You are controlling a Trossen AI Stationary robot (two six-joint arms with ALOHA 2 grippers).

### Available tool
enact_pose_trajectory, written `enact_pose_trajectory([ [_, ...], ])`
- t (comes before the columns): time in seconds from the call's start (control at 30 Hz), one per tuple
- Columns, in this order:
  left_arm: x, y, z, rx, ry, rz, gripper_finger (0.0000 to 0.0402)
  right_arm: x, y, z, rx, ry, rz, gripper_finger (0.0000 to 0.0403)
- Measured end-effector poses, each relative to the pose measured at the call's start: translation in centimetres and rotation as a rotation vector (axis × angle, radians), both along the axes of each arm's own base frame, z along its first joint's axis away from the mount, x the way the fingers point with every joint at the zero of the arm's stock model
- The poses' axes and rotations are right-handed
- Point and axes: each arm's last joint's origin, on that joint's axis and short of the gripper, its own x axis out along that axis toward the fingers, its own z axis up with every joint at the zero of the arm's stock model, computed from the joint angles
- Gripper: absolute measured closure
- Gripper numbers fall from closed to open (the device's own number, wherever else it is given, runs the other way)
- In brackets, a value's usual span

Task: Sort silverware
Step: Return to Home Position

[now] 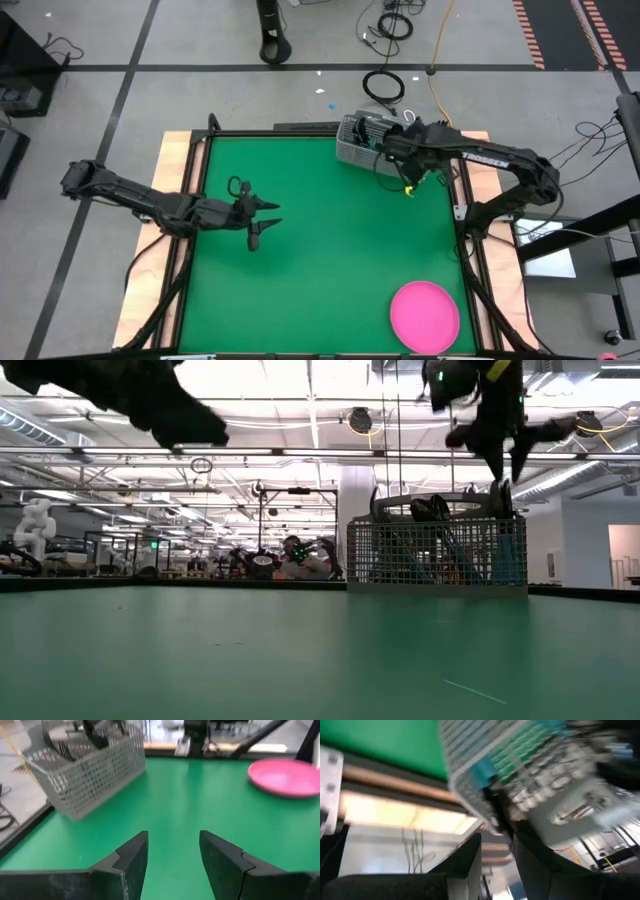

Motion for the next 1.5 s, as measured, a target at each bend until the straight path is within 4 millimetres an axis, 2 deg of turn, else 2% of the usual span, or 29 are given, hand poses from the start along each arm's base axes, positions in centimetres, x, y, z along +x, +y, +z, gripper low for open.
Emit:
enact_pose_trajectory([
  [0.13,-0.7,0.2,1.1,-0.006,-0.066,-0.010,0.0221,-0.4,1.2,3.2,-0.012,-0.211,-0.045,0.0300],
  [0.37,-1.7,0.3,3.2,0.030,-0.209,-0.037,0.0221,-2.5,3.3,7.2,0.272,-0.831,-0.253,0.0300],
  [0.47,-2.0,0.3,3.8,0.046,-0.251,-0.055,0.0221,-3.6,4.5,8.0,0.347,-1.030,-0.262,0.0300],
  [0.6,-3.0,0.5,4.6,0.043,-0.291,-0.072,0.0221,-5.3,5.9,7.9,0.406,-1.232,-0.239,0.0300],
  [0.77,-4.8,1.0,5.7,0.028,-0.355,-0.071,0.0221,-6.3,7.0,6.6,0.524,-1.494,-0.294,0.0300],
  [0.97,-6.3,1.3,5.7,0.023,-0.342,-0.071,0.0221,-5.2,7.7,2.9,0.712,-1.708,-0.227,0.0300],
  [1.23,-6.7,1.4,4.7,0.003,-0.241,-0.066,0.0221,-3.4,8.2,-2.8,0.816,-1.925,-0.111,0.0300],
  [1.33,-6.7,1.4,4.4,0.017,-0.230,-0.067,0.0221,-3.5,8.5,-4.4,0.860,-2.029,-0.073,0.0300],
  [1.5,-7.5,1.7,2.6,0.000,-0.259,-0.064,0.0221,-4.2,8.9,-7.7,0.919,-2.096,-0.101,0.0300],
])
